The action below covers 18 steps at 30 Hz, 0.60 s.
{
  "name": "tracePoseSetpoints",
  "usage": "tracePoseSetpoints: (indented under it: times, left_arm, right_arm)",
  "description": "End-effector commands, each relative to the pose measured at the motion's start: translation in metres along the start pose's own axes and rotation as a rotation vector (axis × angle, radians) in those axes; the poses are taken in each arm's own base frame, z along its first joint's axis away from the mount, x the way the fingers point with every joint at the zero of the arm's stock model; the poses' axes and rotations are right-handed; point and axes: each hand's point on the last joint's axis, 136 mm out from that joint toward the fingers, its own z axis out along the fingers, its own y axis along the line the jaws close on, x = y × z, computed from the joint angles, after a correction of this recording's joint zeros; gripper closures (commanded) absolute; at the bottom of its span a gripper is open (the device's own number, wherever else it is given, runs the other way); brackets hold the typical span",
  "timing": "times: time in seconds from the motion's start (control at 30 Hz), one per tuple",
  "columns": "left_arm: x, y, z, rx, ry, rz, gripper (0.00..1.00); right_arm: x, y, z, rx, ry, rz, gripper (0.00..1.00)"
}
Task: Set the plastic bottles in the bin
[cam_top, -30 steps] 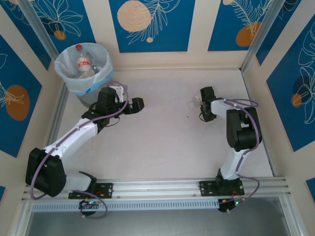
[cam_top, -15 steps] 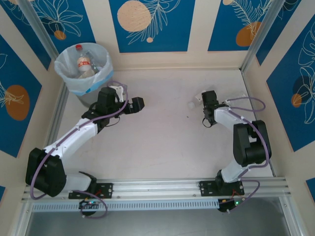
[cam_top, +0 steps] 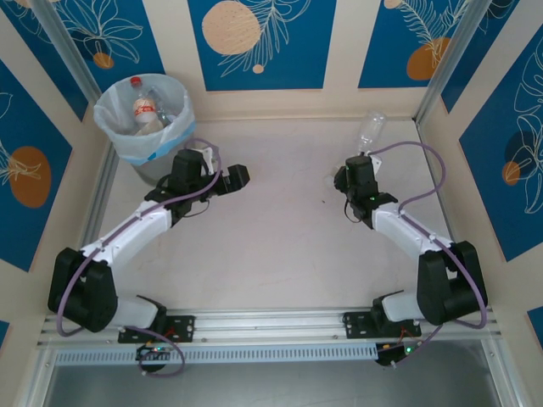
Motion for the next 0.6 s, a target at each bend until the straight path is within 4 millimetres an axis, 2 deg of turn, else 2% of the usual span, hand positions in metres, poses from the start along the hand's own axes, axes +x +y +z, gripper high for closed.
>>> tracePoseSetpoints:
  times: [0.0,0.13,0.27,0.4,0.57]
  left_arm:
    - [-0.017,-0.013,0.000,0.035,-0.036,-0.016,0.01]
    - [-0.020,-0.026,0.004,0.094,-0.017,-0.013,0.01]
    - [-0.024,-0.068,0.002,0.297,0.031,0.018,0.01]
    - [-0.032,-0.101,-0.008,0.448,0.042,0.058,0.01]
    - [-0.042,-0.119,-0.021,0.518,-0.009,0.167,0.01]
  right_arm:
    - [-0.009,0.036,-0.012,-0.187,-0.006,-0.157,1.00]
    - [0.007,0.072,-0.027,-0.416,0.046,-0.280,1.00]
    - [0.025,0.104,-0.047,-0.621,0.046,-0.428,1.00]
    - [0.035,0.125,-0.065,-0.742,0.062,-0.506,1.00]
    - [0.045,0.150,-0.086,-0.856,0.135,-0.502,1.00]
